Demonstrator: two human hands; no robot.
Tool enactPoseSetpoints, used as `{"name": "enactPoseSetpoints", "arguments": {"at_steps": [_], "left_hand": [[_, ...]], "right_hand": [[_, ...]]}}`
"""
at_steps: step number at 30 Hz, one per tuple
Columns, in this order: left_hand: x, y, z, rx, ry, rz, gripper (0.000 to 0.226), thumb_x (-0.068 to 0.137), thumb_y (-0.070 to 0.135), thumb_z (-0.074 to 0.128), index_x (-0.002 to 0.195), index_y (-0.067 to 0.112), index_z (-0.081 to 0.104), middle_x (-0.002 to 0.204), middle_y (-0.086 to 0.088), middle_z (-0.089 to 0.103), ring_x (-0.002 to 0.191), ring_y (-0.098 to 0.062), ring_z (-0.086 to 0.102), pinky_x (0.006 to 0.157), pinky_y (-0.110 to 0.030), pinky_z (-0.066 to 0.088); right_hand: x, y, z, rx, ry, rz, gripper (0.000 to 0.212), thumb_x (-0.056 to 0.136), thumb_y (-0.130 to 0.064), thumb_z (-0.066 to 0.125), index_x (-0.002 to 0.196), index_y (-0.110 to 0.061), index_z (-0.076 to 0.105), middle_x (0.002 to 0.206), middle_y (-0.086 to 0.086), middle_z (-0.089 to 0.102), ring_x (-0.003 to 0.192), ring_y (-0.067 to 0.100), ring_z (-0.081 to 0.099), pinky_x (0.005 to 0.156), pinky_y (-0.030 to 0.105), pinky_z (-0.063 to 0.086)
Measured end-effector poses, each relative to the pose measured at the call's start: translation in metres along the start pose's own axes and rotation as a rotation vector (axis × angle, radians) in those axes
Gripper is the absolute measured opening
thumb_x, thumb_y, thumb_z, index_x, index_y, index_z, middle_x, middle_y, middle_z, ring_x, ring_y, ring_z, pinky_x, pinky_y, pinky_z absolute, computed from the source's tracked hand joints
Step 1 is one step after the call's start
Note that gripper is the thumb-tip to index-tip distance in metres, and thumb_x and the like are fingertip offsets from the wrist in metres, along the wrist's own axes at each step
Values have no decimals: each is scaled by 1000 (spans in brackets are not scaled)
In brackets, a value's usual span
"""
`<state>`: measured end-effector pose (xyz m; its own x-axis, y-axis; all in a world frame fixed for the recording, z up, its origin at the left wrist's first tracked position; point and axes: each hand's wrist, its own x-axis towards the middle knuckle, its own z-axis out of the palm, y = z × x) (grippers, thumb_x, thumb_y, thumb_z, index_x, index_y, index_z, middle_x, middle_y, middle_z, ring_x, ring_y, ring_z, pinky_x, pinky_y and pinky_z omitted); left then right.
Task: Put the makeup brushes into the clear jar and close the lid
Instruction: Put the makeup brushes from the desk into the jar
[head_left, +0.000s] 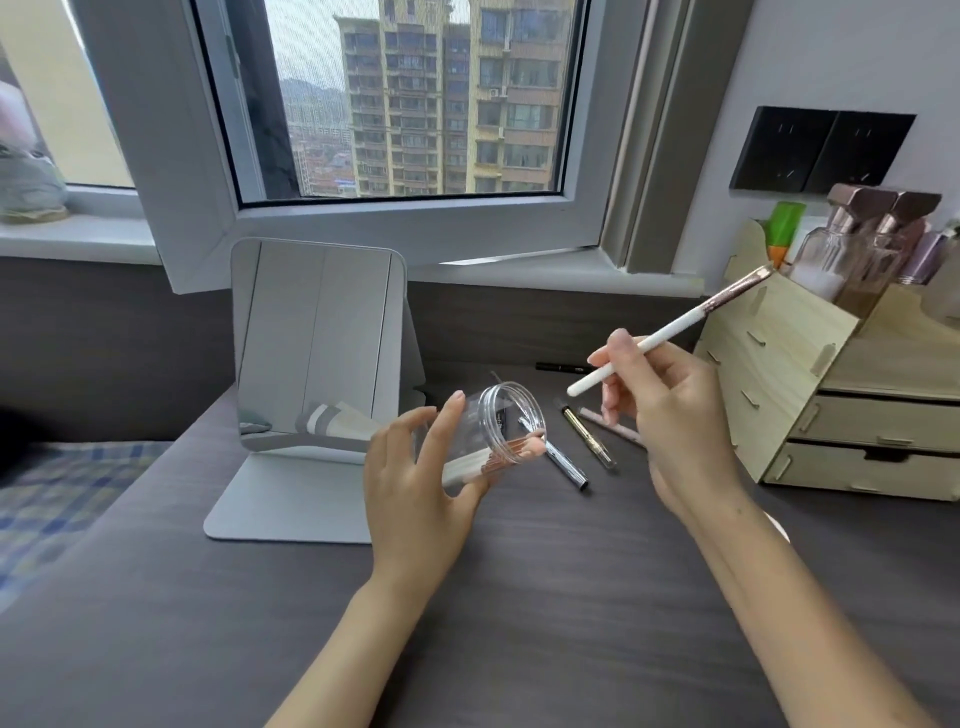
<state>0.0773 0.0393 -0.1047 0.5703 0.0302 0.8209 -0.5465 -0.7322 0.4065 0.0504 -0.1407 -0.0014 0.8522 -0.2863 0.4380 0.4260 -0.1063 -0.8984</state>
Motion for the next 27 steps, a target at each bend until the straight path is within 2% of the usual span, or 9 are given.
{"name": "enactPoseSetpoints", "arguments": {"at_steps": [2,4,6,11,13,18,23,25,27], "left_hand": [[0,4,-1,-14,-11,12,77,62,29,86,128,24,48,108,-10,60,99,-26,54,84,-34,45],[-1,6,-3,-17,-23,26,76,63,31,85,129,23,47,109,-11,60,98,-26,54,88,-28,39],[-1,7,-5,-7,-35,40,77,63,30,85,129,22,46,110,-13,60,98,-28,55,92,-24,33],[1,6,-7,8,-39,40,80,61,28,87,129,22,46,110,-14,61,100,-31,57,97,-22,28],[1,6,-7,12,-35,43,80,61,28,87,129,22,46,110,-14,61,100,-30,56,94,-26,33],[-1,4,-4,0,-27,55,76,64,30,84,129,24,46,110,-14,60,102,-27,52,91,-30,36],[-2,0,-2,23,-46,68,77,63,32,85,130,25,46,111,-13,60,100,-27,54,91,-28,35],[-2,-2,-1,30,-42,76,78,63,32,85,130,25,47,111,-13,60,100,-27,54,90,-28,35],[-3,-3,-1,35,-23,79,78,62,31,86,129,24,48,111,-12,59,100,-25,51,88,-28,35]], "right_hand": [[-17,-8,6,-58,-81,-70,18,89,-19,61,74,-12,69,46,-5,53,41,8,46,45,19,41],[-26,-9,14,-168,-167,-90,6,83,-9,67,77,-9,67,50,-8,59,43,5,54,46,15,42],[-32,-6,18,-329,-236,-59,8,78,-9,71,79,-10,63,57,-8,62,52,7,61,49,18,46],[-36,1,19,-426,-231,-28,9,78,-16,71,72,-16,65,57,-7,64,49,0,55,47,9,39],[-38,3,17,-402,-223,-8,7,77,-15,72,74,-17,66,58,-7,65,47,-2,53,47,7,37],[-41,8,8,-329,-156,32,14,74,-14,75,79,-19,64,60,-6,62,49,2,53,50,12,40],[-42,17,-4,-326,-86,11,19,76,-9,72,68,-25,66,58,-9,65,51,3,56,52,22,45],[-35,29,-18,-462,54,-13,15,79,-9,68,72,-22,68,65,-10,68,60,7,62,57,24,48],[-22,47,-38,-855,170,-10,12,86,-12,60,89,-16,71,85,0,72,82,20,65,68,29,48]]}}
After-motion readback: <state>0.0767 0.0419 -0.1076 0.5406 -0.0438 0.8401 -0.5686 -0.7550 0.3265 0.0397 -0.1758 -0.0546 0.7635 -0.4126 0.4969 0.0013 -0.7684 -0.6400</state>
